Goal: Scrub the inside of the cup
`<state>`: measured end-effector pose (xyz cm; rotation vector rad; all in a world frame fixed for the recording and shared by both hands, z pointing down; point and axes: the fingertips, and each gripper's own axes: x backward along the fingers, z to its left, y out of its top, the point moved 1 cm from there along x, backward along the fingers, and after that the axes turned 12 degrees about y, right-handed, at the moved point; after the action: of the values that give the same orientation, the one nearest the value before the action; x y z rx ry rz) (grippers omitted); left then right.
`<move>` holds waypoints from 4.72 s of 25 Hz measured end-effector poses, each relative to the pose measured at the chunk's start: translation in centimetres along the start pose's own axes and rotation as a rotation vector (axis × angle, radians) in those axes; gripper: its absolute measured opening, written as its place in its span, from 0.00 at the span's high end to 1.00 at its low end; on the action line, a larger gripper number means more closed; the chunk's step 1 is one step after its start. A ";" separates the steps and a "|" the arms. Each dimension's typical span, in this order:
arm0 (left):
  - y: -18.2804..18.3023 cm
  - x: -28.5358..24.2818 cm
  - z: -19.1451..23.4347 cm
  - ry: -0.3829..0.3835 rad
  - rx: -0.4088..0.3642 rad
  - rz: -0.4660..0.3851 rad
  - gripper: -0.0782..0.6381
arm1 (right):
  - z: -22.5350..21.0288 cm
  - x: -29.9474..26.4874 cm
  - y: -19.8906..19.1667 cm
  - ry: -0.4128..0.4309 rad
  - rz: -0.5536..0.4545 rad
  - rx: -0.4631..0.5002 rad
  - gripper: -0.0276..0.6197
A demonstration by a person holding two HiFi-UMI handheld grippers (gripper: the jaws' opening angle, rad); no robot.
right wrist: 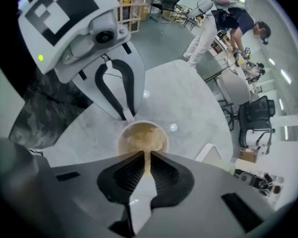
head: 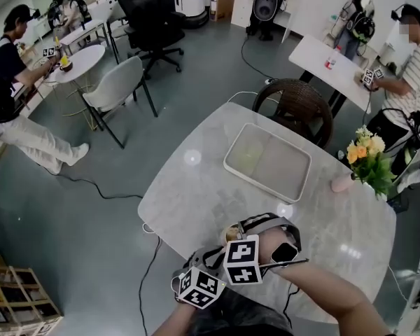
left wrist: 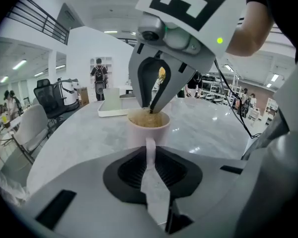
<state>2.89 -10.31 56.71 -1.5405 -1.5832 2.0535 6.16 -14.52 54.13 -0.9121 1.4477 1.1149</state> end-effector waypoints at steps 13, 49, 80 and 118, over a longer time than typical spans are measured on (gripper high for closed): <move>-0.2 0.1 0.2 -0.013 -0.008 0.012 0.81 | -0.6 3.9 1.2 -0.019 -0.296 -0.127 0.89; -0.1 0.0 1.2 0.024 -0.005 0.012 0.81 | 1.7 -0.4 1.8 0.020 -0.099 -0.039 0.90; -0.2 -0.3 1.4 0.021 0.017 0.008 0.81 | 1.9 5.3 0.0 0.172 -0.610 -0.406 0.92; 4.4 8.3 2.6 0.085 0.115 -0.262 0.87 | 5.8 11.7 -2.9 -0.023 -0.813 -0.634 0.92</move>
<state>-1.03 -8.76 47.92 -1.2872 -1.5158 1.8773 8.54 -9.48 42.04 -1.7200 0.5519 0.9312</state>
